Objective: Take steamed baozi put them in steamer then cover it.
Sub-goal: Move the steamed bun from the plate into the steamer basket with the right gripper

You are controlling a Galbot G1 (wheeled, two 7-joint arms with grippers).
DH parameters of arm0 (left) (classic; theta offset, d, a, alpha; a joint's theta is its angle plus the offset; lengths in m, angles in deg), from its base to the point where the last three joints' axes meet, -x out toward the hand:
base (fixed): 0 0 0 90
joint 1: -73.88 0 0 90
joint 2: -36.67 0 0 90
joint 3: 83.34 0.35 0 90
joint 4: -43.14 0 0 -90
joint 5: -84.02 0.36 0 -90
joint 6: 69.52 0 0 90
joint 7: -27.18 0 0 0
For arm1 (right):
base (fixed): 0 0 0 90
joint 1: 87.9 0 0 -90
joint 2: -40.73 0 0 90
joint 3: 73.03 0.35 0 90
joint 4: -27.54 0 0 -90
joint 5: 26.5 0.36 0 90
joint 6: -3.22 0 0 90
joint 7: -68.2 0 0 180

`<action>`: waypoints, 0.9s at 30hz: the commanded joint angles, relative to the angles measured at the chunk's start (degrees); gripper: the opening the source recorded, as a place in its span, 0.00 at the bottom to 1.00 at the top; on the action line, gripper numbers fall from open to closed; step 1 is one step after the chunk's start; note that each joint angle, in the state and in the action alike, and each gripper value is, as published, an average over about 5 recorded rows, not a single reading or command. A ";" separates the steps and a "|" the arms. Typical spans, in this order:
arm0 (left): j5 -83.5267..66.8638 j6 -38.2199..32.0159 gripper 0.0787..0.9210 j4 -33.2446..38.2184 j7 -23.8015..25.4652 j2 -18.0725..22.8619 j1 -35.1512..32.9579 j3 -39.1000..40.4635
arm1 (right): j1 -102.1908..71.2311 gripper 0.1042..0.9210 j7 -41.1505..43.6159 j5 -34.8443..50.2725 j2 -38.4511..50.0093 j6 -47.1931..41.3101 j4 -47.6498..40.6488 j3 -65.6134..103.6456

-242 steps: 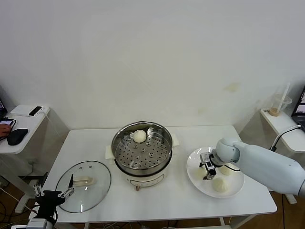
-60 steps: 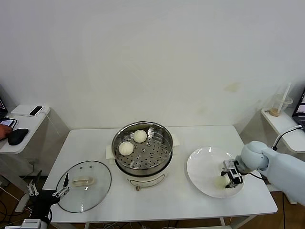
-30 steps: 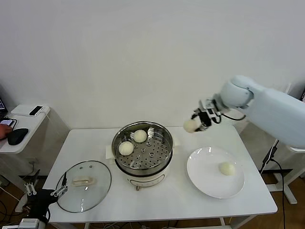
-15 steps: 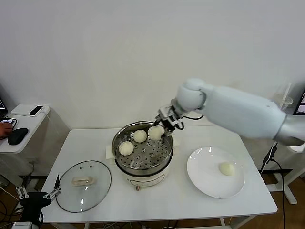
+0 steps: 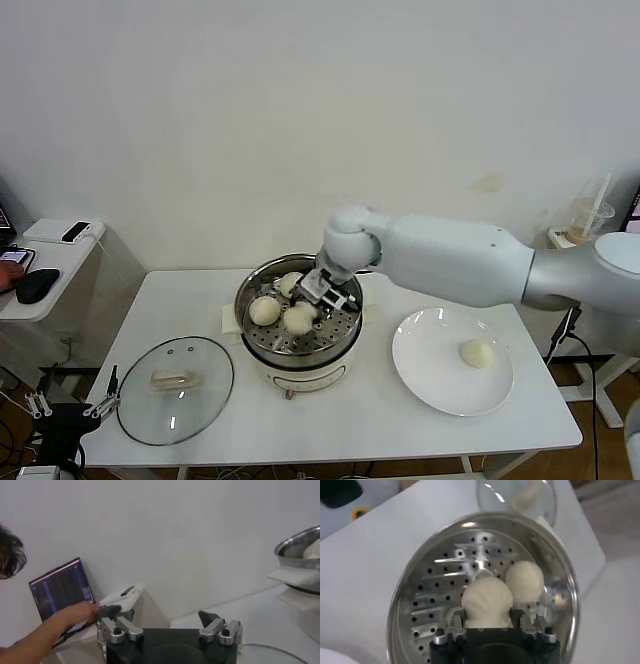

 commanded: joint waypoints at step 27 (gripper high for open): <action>-0.27 0.14 0.88 0.07 0.03 -0.99 0.73 -0.19 | 3.47 0.88 -0.52 0.87 2.94 3.49 -2.46 3.53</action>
